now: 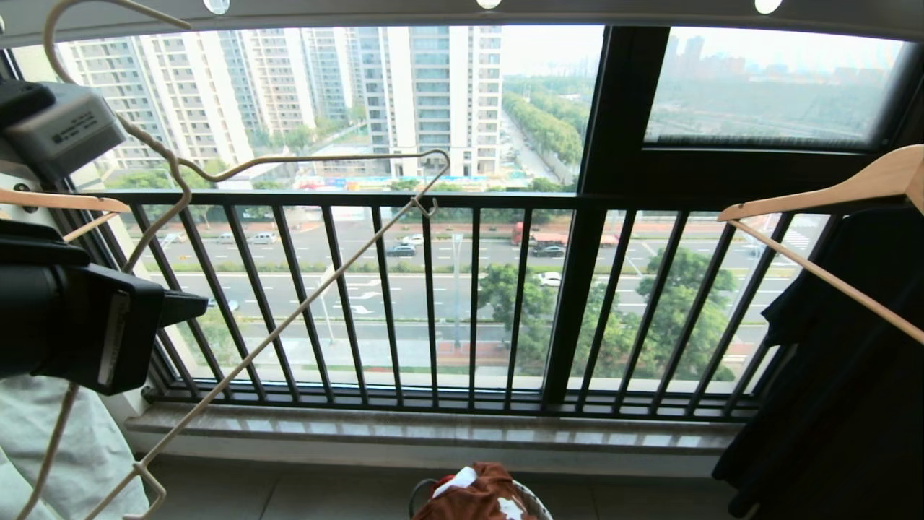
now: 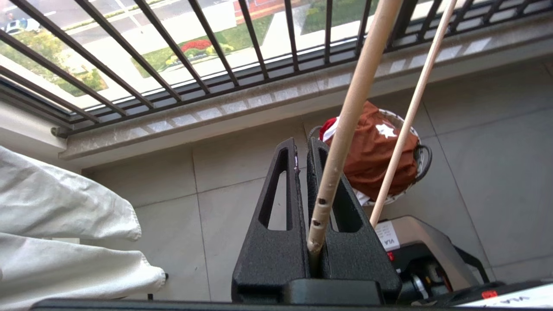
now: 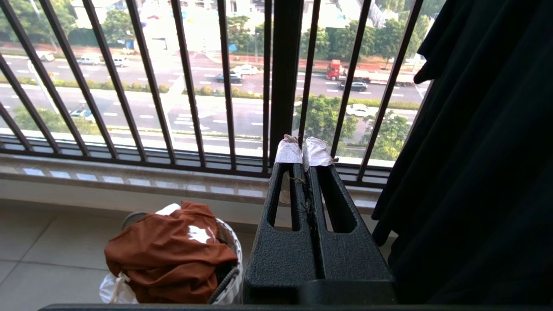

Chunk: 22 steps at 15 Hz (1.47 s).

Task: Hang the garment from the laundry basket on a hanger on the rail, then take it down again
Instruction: Pick up the clothes rack on the clothesline, then pick up clothes from the basket

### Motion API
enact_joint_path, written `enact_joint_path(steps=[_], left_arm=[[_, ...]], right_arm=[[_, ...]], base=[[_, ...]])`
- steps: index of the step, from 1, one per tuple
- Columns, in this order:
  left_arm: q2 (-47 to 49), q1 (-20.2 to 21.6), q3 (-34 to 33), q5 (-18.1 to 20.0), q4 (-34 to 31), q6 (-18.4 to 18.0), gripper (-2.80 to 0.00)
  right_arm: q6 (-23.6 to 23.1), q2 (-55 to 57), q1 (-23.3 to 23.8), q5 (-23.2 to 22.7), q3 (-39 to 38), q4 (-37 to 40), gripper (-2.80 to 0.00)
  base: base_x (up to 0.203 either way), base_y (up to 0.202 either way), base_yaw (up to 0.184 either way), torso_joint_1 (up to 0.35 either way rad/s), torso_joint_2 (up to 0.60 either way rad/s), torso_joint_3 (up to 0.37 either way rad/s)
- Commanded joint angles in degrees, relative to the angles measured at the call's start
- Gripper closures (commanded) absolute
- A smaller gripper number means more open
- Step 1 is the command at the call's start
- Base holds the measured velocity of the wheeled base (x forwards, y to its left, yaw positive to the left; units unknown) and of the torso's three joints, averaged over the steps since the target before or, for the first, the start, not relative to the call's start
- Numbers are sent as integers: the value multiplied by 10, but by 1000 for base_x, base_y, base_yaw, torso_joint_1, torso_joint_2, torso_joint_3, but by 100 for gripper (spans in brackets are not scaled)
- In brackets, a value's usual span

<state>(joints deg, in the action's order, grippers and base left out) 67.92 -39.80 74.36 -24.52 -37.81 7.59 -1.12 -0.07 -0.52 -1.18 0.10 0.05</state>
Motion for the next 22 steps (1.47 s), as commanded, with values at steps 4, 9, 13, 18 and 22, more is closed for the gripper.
enact_joint_path(steps=[4, 9, 13, 18, 22], left_arm=[[41, 0, -86, 63, 30, -64, 0], [112, 22, -191, 128, 231, -139, 0], [179, 55, -259, 128, 401, -211, 0], [240, 88, -271, 149, 466, -276, 0], [239, 89, -276, 177, 467, -302, 0]], right_arm=[[0, 1, 0, 0, 0, 0, 0], [0, 1, 0, 0, 0, 0, 0], [0, 1, 0, 0, 0, 0, 0], [0, 1, 0, 0, 0, 0, 0], [0, 1, 0, 0, 0, 0, 0]], base=[[0, 0, 0, 0, 0, 0], [0, 0, 0, 0, 0, 0], [0, 0, 0, 0, 0, 0], [0, 0, 0, 0, 0, 0], [0, 0, 0, 0, 0, 0]])
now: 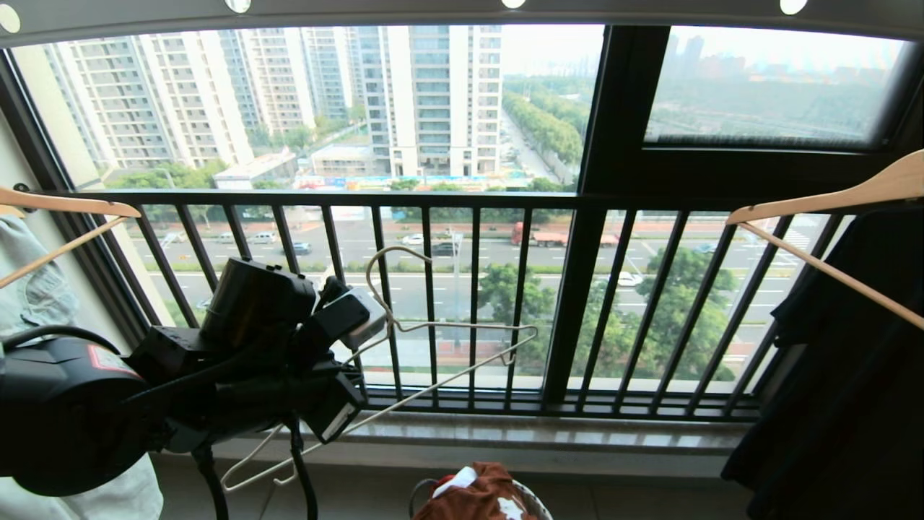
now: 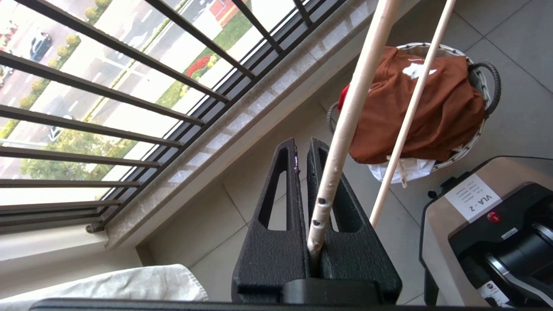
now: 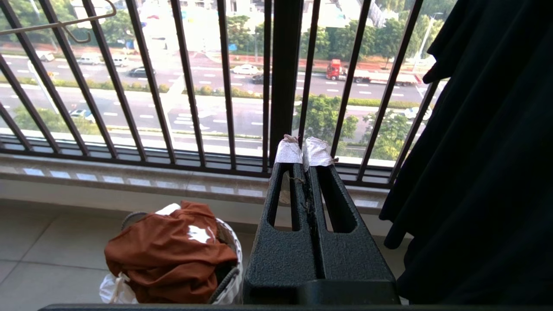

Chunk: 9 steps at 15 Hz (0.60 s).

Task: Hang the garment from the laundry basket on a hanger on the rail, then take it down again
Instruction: Pick up clothes from the basket

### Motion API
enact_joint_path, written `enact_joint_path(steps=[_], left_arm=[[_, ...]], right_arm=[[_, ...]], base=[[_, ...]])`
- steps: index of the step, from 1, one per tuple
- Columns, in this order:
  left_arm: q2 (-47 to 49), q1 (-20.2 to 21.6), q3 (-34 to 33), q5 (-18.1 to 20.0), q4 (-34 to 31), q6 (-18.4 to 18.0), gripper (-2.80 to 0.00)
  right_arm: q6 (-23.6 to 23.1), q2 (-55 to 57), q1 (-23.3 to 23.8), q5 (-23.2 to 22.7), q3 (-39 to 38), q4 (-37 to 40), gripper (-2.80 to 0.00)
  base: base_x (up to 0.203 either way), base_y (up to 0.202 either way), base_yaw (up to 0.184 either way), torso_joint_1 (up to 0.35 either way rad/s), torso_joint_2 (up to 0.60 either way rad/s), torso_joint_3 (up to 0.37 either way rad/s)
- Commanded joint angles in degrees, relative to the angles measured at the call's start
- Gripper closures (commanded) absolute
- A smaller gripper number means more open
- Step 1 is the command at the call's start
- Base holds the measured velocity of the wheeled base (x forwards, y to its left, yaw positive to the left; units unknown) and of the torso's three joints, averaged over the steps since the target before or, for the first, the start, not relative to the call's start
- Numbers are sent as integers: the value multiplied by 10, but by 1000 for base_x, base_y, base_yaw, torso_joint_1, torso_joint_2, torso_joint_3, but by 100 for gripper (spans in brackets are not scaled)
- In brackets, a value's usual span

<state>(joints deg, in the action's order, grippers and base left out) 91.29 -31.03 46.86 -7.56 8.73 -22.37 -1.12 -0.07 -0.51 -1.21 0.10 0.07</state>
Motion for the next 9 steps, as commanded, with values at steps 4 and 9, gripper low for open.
enact_joint_path(steps=[4, 9], left_arm=[[22, 1, -29, 33, 80, 6, 0], [20, -4, -48, 35, 123, 3, 0]], right_arm=[[0, 1, 0, 0, 0, 0, 0], [0, 1, 0, 0, 0, 0, 0]], base=[[0, 0, 0, 0, 0, 0], [0, 0, 0, 0, 0, 0]])
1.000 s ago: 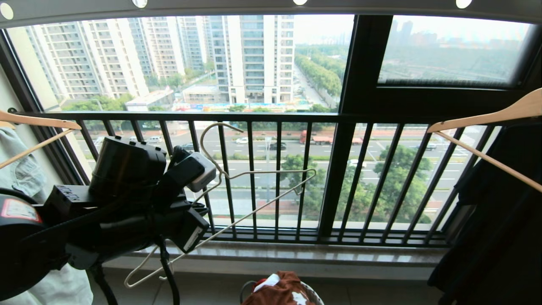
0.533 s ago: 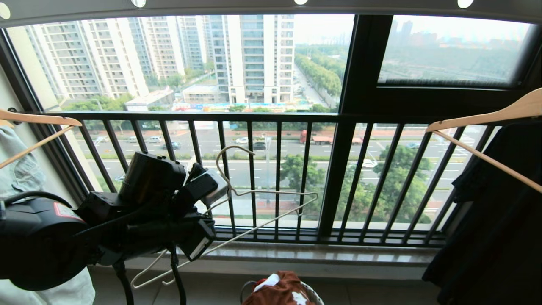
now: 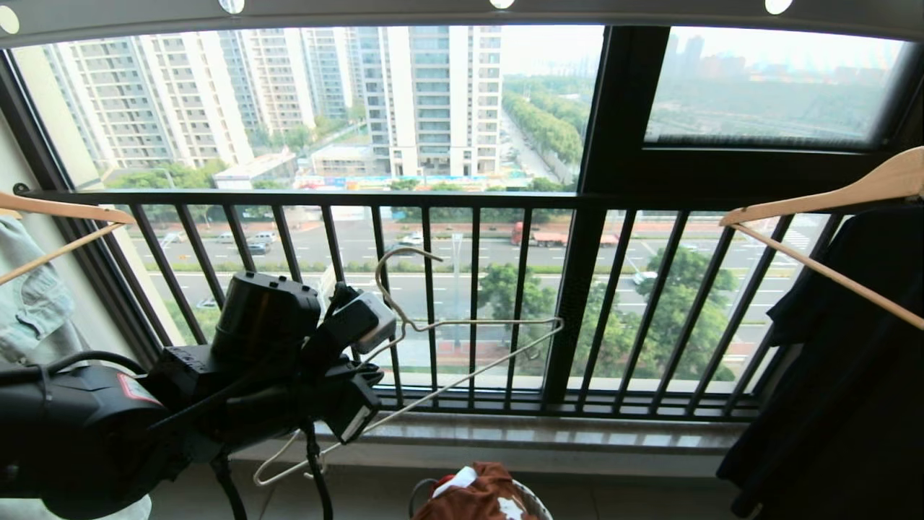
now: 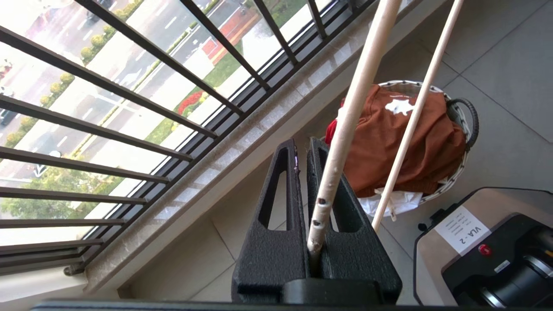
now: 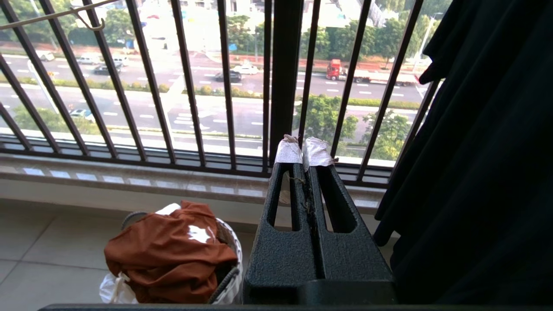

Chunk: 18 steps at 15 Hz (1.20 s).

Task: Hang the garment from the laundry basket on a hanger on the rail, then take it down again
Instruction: Pick up clothes from the basket

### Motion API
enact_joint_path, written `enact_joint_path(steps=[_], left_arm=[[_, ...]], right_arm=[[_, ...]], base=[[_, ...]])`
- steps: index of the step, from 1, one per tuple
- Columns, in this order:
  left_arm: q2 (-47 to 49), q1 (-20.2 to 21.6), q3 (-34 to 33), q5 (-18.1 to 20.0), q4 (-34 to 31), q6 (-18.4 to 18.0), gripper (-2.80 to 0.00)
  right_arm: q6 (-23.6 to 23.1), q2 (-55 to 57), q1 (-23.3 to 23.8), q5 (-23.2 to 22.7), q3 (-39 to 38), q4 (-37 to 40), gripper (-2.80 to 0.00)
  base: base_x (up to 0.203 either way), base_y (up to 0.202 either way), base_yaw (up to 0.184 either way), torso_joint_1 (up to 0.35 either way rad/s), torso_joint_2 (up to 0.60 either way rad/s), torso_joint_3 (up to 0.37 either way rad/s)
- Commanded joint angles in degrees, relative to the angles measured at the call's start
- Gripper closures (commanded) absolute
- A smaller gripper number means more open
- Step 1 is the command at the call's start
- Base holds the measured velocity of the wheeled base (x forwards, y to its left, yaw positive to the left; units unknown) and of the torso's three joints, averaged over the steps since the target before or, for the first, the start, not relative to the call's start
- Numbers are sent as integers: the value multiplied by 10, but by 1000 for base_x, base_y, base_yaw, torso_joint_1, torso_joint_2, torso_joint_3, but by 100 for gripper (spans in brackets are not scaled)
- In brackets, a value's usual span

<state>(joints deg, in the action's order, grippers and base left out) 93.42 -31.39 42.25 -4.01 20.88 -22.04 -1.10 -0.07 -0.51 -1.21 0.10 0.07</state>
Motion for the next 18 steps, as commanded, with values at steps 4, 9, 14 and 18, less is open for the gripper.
enact_joint_path(steps=[4, 9, 14, 18], left_arm=[[-23, 0, -4, 33, -3, 2, 0], [-34, 1, -6, 37, 1, 4, 0], [-44, 1, -8, 50, 1, 4, 0], [-51, 1, -8, 55, -3, 9, 0]], right_arm=[[0, 1, 0, 0, 0, 0, 0], [0, 1, 0, 0, 0, -1, 0], [0, 1, 0, 0, 0, 0, 0], [0, 1, 0, 0, 0, 0, 0]], base=[[0, 0, 0, 0, 0, 0], [0, 0, 0, 0, 0, 0], [0, 0, 0, 0, 0, 0], [0, 0, 0, 0, 0, 0]])
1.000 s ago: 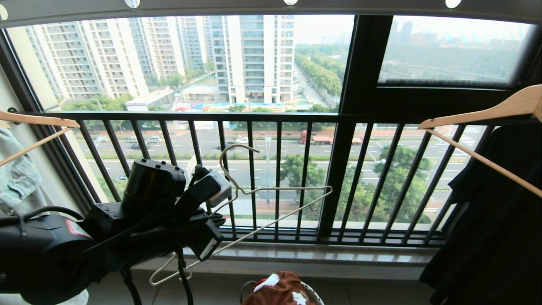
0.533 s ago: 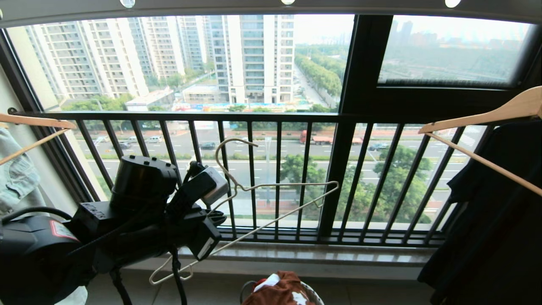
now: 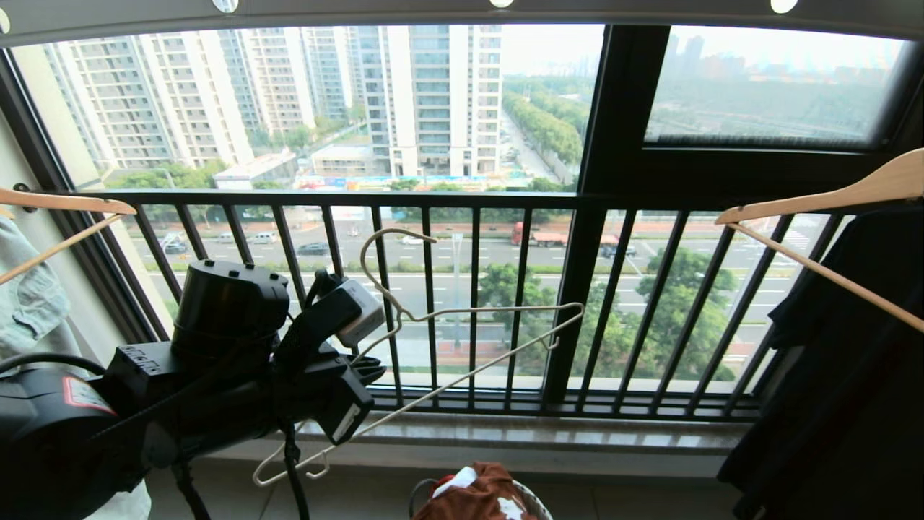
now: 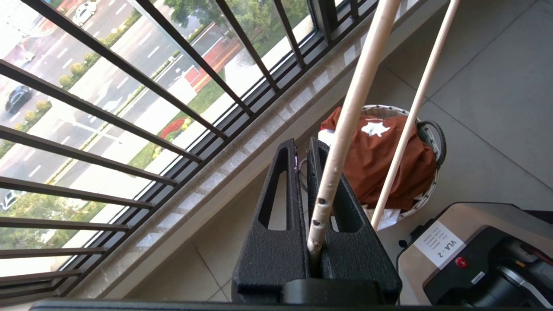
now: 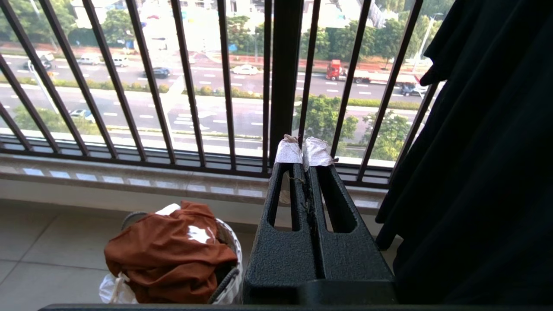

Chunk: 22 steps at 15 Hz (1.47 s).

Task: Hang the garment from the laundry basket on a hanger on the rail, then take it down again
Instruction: Pick up clothes from the basket

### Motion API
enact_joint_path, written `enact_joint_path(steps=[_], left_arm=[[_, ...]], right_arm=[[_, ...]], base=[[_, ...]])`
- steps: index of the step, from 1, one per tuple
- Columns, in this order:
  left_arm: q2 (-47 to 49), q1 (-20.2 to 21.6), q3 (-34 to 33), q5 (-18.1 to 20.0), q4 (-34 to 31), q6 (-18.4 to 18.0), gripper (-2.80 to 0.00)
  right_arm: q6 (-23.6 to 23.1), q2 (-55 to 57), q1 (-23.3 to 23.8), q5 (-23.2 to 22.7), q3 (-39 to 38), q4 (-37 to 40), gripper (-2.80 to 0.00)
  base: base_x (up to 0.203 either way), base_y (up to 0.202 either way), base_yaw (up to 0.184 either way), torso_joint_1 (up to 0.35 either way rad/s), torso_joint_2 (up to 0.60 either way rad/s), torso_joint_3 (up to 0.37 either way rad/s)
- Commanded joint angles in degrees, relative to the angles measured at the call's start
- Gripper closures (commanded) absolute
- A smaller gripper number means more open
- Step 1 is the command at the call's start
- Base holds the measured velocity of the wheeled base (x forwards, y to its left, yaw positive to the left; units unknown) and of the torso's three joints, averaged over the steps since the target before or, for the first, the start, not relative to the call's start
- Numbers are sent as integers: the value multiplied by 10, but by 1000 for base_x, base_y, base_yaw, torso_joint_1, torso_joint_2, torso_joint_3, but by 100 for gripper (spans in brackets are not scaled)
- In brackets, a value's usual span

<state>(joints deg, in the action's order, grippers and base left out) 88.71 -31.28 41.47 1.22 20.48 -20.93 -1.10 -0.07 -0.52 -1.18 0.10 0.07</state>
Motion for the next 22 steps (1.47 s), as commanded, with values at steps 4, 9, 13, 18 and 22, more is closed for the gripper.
enact_joint_path(steps=[4, 9, 13, 18, 22], left_arm=[[-6, 0, 0, 4, 3, -1, 0], [-6, 0, 0, 4, 3, -1, 0], [-6, 0, 0, 4, 2, -1, 0], [0, 0, 1, 4, 3, -1, 0], [-1, 1, 1, 4, 5, -1, 0]], right_arm=[[0, 1, 0, 0, 0, 0, 0], [0, 1, 0, 0, 0, 0, 0], [-1, 1, 0, 0, 0, 0, 0], [-1, 1, 0, 0, 0, 0, 0], [-1, 1, 0, 0, 0, 0, 0]], base=[[0, 0, 0, -109, 236, 128], [0, 0, 0, -142, 309, 169], [0, 0, 0, -148, 322, 176], [0, 0, 0, -157, 347, 189], [0, 0, 0, -187, 422, 228]])
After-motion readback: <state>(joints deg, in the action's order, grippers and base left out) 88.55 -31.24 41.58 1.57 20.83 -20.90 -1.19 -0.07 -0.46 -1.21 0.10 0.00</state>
